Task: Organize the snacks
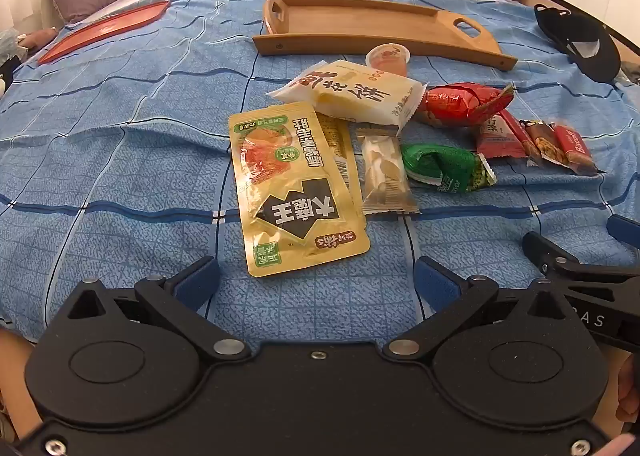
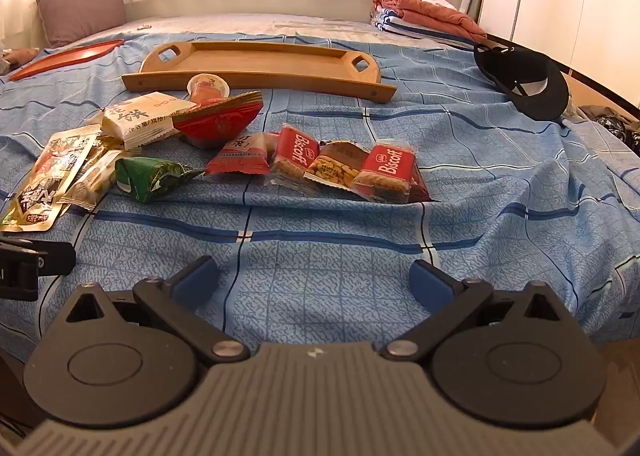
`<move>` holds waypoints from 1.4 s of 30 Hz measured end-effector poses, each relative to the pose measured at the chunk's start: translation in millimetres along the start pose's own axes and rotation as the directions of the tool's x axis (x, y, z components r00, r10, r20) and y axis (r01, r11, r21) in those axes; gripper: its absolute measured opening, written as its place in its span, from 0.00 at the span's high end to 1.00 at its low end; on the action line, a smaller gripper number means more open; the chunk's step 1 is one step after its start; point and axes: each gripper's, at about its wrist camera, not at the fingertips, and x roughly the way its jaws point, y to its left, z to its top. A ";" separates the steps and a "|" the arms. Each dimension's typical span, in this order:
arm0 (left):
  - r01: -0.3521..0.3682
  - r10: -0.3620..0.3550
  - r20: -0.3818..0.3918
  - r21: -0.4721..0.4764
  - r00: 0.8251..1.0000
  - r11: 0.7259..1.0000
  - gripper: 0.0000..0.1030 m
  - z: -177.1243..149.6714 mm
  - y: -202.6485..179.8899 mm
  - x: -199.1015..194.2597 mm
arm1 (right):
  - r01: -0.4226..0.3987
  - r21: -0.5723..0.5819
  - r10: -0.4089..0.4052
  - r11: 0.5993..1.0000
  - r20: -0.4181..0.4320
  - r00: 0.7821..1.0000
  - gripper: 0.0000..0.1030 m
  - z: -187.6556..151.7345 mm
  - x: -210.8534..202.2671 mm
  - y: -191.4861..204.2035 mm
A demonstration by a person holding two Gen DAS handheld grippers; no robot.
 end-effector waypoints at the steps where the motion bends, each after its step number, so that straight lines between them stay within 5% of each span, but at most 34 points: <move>1: 0.001 -0.001 -0.001 -0.001 1.000 1.000 0.00 0.0 0.0 0.0 | 0.002 -0.002 -0.002 1.000 0.001 1.000 0.00 0.1 -0.1 0.1; 42: -0.001 0.001 0.002 0.001 1.000 1.000 0.00 -0.9 -0.4 0.8 | 0.004 -0.005 -0.004 1.000 -0.001 1.000 0.00 -0.1 -0.2 0.7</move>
